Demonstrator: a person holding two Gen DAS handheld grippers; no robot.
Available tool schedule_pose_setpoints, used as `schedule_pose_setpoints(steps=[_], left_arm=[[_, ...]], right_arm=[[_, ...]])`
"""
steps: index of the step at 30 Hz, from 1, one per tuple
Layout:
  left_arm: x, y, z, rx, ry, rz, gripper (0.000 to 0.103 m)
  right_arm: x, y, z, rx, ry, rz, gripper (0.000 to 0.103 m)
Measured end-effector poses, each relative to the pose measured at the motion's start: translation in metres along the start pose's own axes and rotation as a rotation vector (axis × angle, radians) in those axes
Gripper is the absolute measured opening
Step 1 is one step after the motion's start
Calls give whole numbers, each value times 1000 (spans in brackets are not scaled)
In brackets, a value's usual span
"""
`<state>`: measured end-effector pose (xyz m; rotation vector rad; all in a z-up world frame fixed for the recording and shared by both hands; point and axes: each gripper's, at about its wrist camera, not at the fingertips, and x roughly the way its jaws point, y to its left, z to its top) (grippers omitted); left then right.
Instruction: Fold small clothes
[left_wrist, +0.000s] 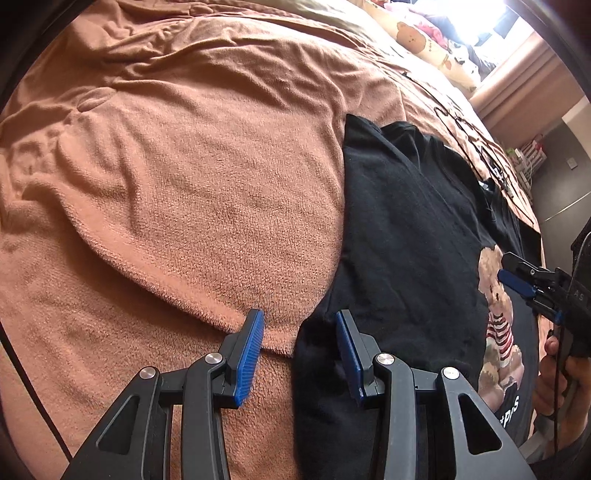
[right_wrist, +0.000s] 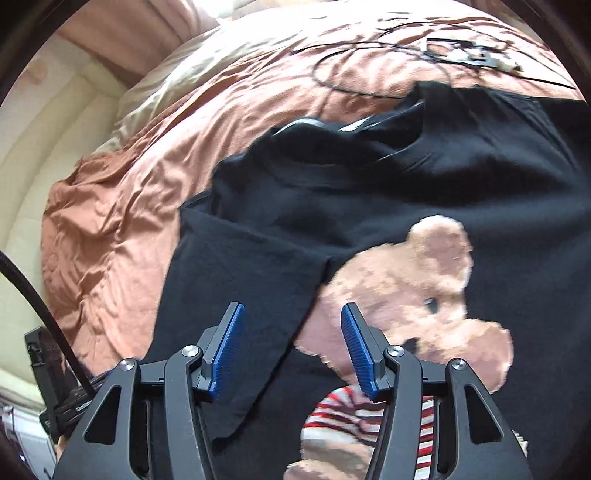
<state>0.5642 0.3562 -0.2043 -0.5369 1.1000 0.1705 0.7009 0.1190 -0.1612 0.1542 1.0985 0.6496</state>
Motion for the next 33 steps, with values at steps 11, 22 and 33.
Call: schedule_pose_setpoints(steps=[11,22,33], left_arm=[[-25,-13,-17,56,17,63,43],[-113,-53,-55,78,-53,56,56],[-201,-107,-114,117,-184,34,86]], right_arm=[[-16,17,-18,-143,10,-93,52],[-126,30,-68,-240,-85,-134,52],[-258,16,-127,-192,-202,-142,90]])
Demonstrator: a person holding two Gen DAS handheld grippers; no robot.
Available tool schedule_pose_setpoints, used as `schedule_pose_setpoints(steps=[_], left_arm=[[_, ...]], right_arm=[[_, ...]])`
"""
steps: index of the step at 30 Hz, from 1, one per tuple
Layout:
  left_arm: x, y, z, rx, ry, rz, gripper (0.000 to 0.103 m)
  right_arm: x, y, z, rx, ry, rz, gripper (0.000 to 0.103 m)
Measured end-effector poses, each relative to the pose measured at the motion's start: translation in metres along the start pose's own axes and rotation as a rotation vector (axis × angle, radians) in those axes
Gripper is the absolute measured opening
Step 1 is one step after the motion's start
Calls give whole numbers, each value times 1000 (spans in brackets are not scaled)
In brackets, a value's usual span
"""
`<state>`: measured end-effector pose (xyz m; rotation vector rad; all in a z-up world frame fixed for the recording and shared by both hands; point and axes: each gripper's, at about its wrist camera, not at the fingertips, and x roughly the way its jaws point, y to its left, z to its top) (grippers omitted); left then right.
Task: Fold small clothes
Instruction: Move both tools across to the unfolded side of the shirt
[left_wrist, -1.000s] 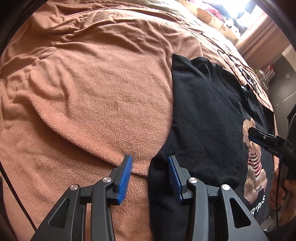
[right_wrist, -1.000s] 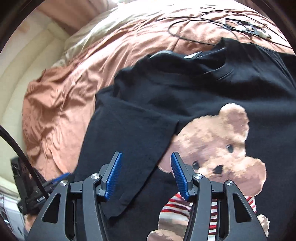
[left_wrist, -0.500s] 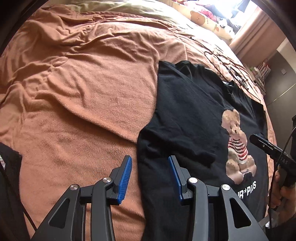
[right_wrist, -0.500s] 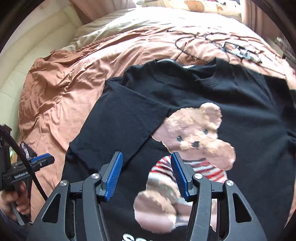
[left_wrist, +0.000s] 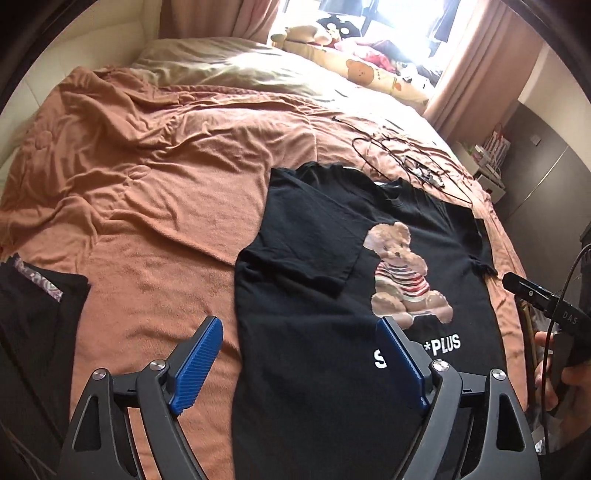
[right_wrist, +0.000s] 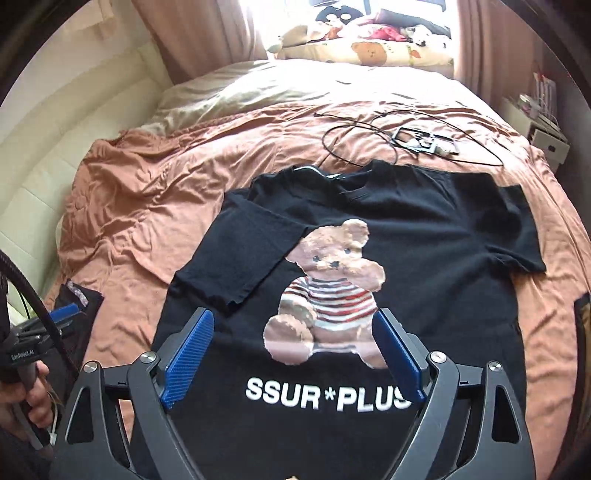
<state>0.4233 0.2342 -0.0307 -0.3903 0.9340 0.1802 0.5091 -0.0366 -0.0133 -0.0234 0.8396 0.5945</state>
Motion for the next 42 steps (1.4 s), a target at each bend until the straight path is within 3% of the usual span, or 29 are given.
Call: schedule_pose_setpoints(steps=[9,21,27,33,39,42], left_arm=[[-71,-42,-36,47,-68,-49,87],[-145,-88,-65,97,-154,-127,94],[-140,-114,-64,110,-143,-135,95],[-120,-143,-52,114,-131,-140,95],[-87,-176,-30,169,-121,-141,95],[-64,-192,-18,175,-119,-155,94]], right_arm=[[-100,-28,-42,63,-59,6,90],[-208,-64,-82,140,-153,-92,90],[-223,-75,-98,141,-188,-112,90],[-218,-105,-105,184,-230,-73,90],[-182,-147,-108,256,-255,-69,90],[-158,-177,-109,339,-259,-16,81]])
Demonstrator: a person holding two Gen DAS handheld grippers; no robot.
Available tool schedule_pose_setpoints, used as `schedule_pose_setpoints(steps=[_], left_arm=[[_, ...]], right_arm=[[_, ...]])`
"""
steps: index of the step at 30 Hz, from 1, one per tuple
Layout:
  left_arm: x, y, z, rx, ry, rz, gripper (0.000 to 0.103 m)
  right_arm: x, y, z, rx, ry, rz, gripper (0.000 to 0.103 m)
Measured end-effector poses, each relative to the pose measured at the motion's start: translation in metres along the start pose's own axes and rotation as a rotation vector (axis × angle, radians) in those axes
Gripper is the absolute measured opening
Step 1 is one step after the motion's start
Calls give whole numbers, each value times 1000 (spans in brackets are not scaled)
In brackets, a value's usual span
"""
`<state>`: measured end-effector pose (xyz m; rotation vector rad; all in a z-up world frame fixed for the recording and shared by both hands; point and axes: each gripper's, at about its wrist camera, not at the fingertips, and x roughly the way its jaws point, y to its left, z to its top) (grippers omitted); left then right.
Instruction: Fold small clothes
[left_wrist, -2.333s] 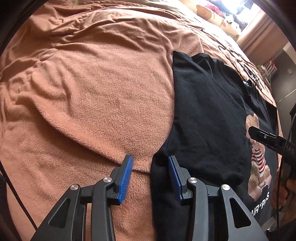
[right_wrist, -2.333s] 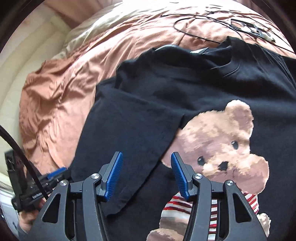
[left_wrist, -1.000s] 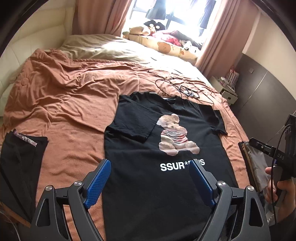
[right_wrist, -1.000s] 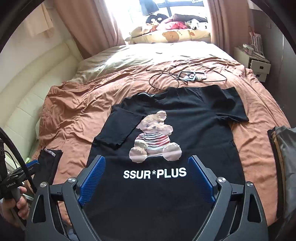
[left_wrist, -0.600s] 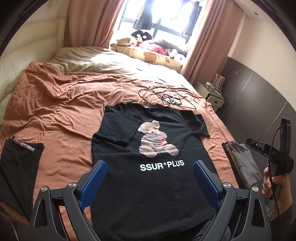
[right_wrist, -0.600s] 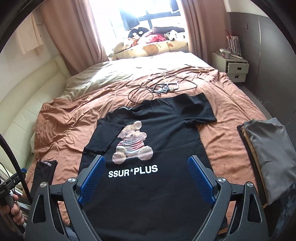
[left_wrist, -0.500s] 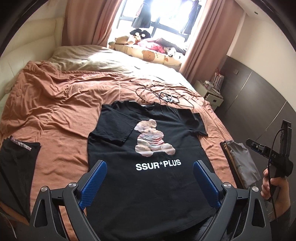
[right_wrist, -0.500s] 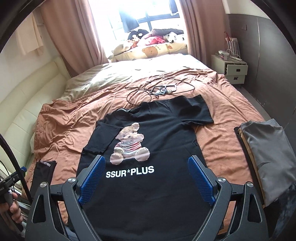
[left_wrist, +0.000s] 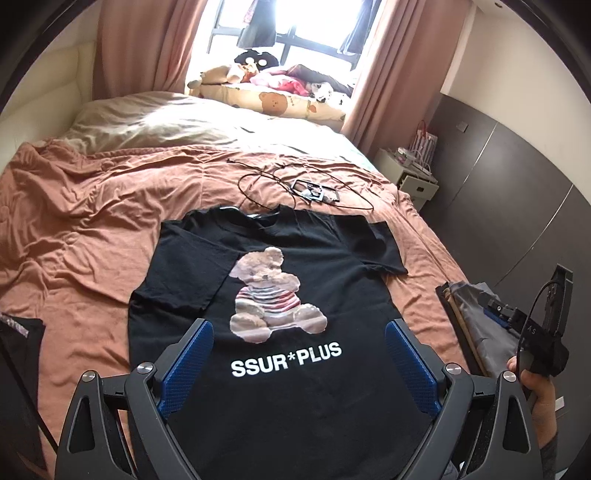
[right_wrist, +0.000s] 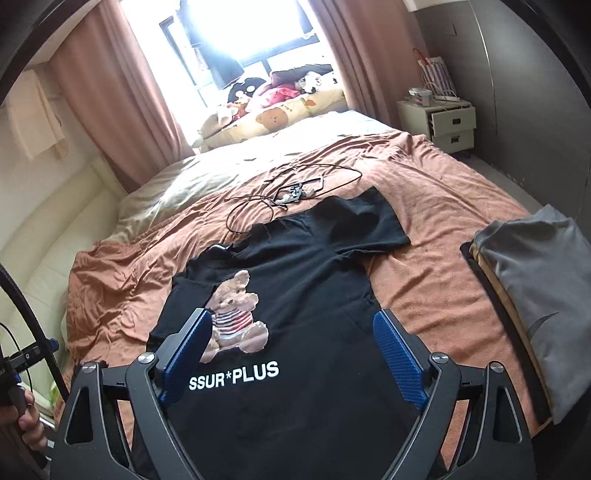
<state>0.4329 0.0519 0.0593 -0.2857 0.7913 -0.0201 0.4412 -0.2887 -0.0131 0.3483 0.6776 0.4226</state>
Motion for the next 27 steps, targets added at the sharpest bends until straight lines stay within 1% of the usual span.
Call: schedule_pose_setpoints(steps=[3,4,6,7,9,12,15,16,19,21,25,26,27], left_arm=[[30,-11,12,22,16,-21,88],[40,-15,17,28,17,-27,87],[61,-22,24,36,19,-37,84],[71,-25,28,39,23,-40,84],[94,-32,35,46,36,-46,77],[128,-42,44,57,63,-47,71],[159,-52,50,76,84,-50,68],[169,-56,52,86,89,-48,67],[201,-65,57,112,112,-36,60],[222,-67,60,106,133,-38,52],[263,-73,64,101,167,-43,48],[273,-75,65,105,175,-43,44],[284,-78,66,110,184,-42,42]], right_arm=[[27,-31,6,83,10,28,76],[35,-41,8,109,30,10,76],[54,-60,13,153,32,21,72],[62,-68,15,174,31,28,70],[80,-86,19,233,26,48,67],[106,-116,20,339,9,87,63],[135,-142,18,416,-9,106,61],[146,-150,18,434,-10,108,57],[179,-166,16,476,2,114,50],[199,-172,17,493,15,109,48],[235,-182,24,523,28,96,48],[245,-186,28,529,33,93,43],[253,-188,31,531,43,83,42]])
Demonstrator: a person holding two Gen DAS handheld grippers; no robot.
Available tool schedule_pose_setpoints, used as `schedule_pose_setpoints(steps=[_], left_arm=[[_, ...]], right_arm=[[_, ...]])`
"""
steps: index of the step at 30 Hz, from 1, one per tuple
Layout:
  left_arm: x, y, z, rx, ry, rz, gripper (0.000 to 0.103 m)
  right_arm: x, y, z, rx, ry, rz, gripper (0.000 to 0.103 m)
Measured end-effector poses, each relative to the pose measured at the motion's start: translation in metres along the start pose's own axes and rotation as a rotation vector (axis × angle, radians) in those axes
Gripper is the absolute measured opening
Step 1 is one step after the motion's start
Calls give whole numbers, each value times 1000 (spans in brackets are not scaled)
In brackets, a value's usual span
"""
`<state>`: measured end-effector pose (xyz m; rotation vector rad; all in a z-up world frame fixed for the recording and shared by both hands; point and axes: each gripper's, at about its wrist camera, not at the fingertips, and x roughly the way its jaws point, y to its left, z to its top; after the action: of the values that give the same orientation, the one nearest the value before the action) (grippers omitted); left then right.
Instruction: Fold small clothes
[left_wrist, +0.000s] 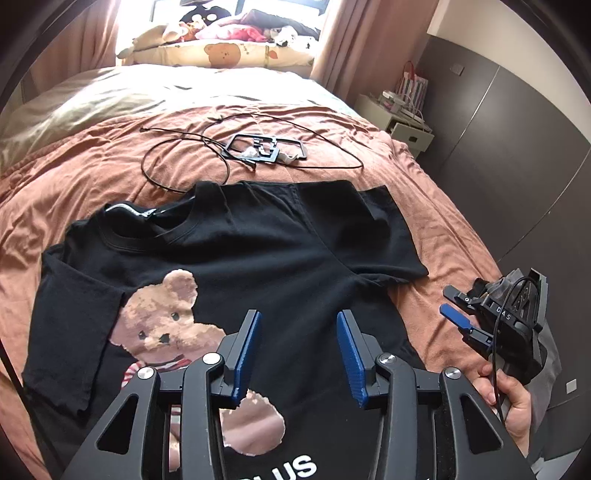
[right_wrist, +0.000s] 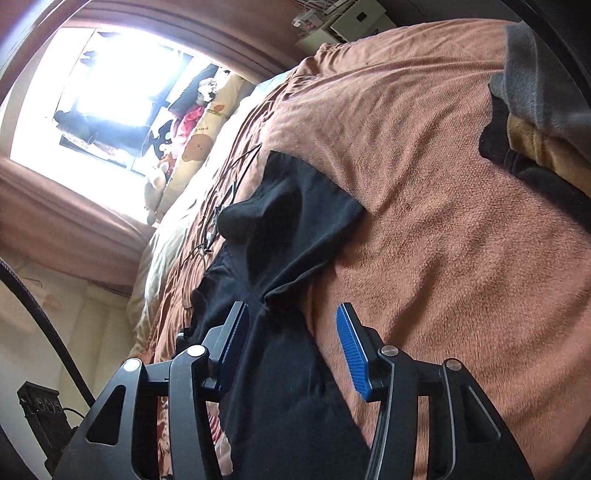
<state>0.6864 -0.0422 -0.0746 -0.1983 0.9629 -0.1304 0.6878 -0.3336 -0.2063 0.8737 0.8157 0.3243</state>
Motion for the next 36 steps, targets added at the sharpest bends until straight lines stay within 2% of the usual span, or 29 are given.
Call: schedule_pose_setpoints(steps=[9,10,16,19,21,22,23,25,29,32,36], left_arm=[[88,-21,19,19,71,-29,34],[98,-24,20,27,78,-31,34],[145,-41,25,66,125,-46,27],[163,-47,25,81,145,-53,24],[172,-50,23,87,162,-58,21],[175,-50,23,88,168,-62,21],[178,-51,22,89,174,-69,21],[183,-52,19,92,183,-79,21],[185,-53,16,92,188,-112,21],[185,-55,14,79,191,-162,21],[188,-61,12,81,184,-173,21]], right_arm=[[41,-12,32,60,24,-41,41],[43,-11,35,62,20,-37,39],[56,0,43,28,6,-51,35],[63,4,41,13,0,-54,32],[66,5,42,11,-3,-55,25],[67,4,41,12,-3,-54,18],[69,4,42,17,1,-41,8],[67,5,42,20,2,6,2],[54,30,42,-31,-27,89,1],[46,49,40,-55,-35,124,1],[42,66,35,-83,-29,158,1]])
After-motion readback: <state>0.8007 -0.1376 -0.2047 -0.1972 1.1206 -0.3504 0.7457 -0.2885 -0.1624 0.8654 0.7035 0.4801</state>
